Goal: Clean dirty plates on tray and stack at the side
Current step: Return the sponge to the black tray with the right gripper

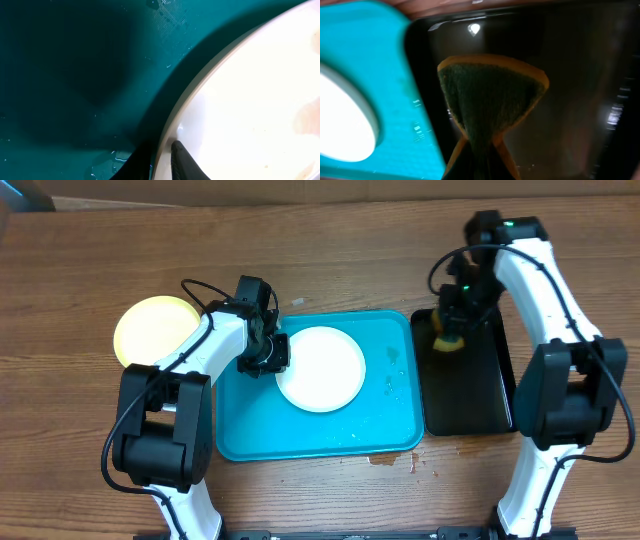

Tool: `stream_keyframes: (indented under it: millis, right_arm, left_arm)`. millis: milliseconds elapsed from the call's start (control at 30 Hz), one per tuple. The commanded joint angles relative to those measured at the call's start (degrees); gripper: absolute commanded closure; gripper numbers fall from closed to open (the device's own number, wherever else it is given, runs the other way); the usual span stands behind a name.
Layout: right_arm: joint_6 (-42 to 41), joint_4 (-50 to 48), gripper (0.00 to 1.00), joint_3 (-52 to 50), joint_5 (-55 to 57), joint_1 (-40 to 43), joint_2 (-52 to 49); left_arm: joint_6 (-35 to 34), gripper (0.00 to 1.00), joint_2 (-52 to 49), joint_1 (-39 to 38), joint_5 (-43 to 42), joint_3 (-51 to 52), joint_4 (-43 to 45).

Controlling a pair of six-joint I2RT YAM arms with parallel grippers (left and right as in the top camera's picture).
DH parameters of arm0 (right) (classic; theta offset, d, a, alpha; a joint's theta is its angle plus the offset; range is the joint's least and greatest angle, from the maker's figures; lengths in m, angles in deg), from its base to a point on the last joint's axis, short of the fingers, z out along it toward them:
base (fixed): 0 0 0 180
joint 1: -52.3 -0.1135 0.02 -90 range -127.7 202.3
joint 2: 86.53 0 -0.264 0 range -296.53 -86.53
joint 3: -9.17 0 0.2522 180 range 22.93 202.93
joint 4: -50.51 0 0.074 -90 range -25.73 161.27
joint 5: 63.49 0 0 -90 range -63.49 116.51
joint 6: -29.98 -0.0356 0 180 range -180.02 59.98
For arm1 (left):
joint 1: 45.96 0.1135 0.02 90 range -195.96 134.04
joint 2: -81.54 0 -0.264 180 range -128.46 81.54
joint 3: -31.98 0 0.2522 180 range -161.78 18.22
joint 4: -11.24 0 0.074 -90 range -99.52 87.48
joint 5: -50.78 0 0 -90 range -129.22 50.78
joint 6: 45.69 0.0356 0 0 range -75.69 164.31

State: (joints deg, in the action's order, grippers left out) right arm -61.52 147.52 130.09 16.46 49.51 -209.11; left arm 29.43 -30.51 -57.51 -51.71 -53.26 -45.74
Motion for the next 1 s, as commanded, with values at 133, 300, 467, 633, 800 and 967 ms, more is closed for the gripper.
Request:
stream_keyframes:
  millis: [133,300,467,633,800,967]
  right_arm:
    - [0.0,-4.68,0.96,-7.58,4.31,3.61,0.96]
    - [0.0,-10.67,0.96,-12.2,4.7,4.04,0.96]
    - [0.04,-11.67,0.48,-12.87,4.7,4.04,0.96]
    - [0.07,-12.11,0.0,-12.68,5.07,4.22,0.96]
    - [0.02,-11.1,0.0,-10.16,5.07,4.63,0.96]
    - [0.04,-11.93,0.0,-10.05,5.07,4.63,0.96]
  left_arm:
    - [-0.11,0.82,-1.84,-0.15,0.61,1.27,-0.28]
    - [-0.11,0.82,-1.84,-0.15,0.63,1.27,-0.24]
    - [-0.11,0.8,-1.84,-0.15,0.63,1.27,-0.24]
    - [-0.11,0.71,-1.84,-0.15,0.63,1.27,-0.22]
    - [-0.13,0.71,-1.84,-0.15,0.63,1.27,-0.22]
    - [-0.11,0.71,-1.84,-0.15,0.66,1.27,-0.26]
